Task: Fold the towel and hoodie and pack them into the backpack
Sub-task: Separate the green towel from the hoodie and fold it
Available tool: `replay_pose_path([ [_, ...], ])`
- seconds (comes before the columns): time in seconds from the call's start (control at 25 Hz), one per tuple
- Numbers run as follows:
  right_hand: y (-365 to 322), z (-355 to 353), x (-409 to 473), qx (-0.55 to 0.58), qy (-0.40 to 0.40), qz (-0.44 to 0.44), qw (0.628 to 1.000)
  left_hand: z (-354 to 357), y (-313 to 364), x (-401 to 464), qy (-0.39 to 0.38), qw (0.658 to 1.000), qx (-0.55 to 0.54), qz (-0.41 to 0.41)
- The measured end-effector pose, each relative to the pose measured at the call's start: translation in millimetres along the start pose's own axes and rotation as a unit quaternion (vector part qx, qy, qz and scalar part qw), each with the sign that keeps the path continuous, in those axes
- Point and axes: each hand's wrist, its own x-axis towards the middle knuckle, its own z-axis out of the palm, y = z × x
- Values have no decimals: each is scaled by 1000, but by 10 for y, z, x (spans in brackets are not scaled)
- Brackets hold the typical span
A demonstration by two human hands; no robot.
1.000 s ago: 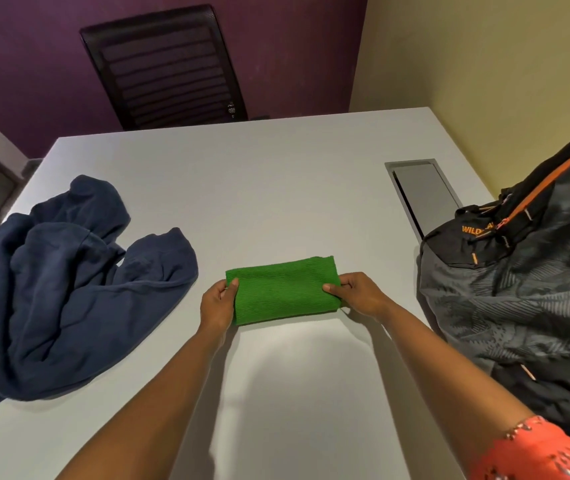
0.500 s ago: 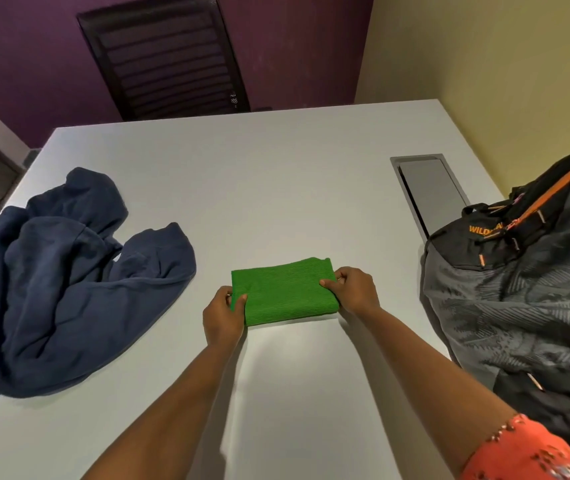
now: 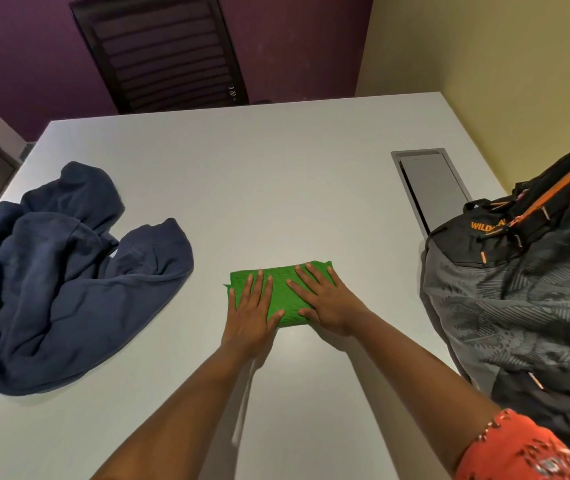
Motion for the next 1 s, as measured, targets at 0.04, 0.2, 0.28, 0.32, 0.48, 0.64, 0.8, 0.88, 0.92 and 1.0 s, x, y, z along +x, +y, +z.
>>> replay_pose_path([
  [0.04,11,9,1,14,-11,3,1000,2,0,-1,-9,1000,2,-1],
  [0.2,23,-66,41,-19,-23,-48,998,-13,-11,30,-20,1000,-10,13],
  [0.28,55,-77,46,-17,-34,-76,996,-40,-4,62,-22,1000,-1,17],
  [0.32,76,-76,41,-10,-35,-78,996,-52,1,92,-23,1000,7,18],
  [0.48,250,-83,91,22,-25,-47,998,-144,88,350,-31,998,42,41],
  [0.64,542,-113,127,22,-3,38,999,-289,371,815,-19,998,41,50],
  [0.8,833,-156,204,72,24,142,987,-303,689,1205,-14,995,6,100],
  [0.88,946,-169,250,109,43,202,972,-276,795,1290,6,991,-2,131],
  [0.92,973,-177,269,121,53,232,964,-275,842,1329,12,990,-14,139],
  [1.0,1009,-197,341,136,62,278,949,-267,922,1424,-3,990,-3,141],
])
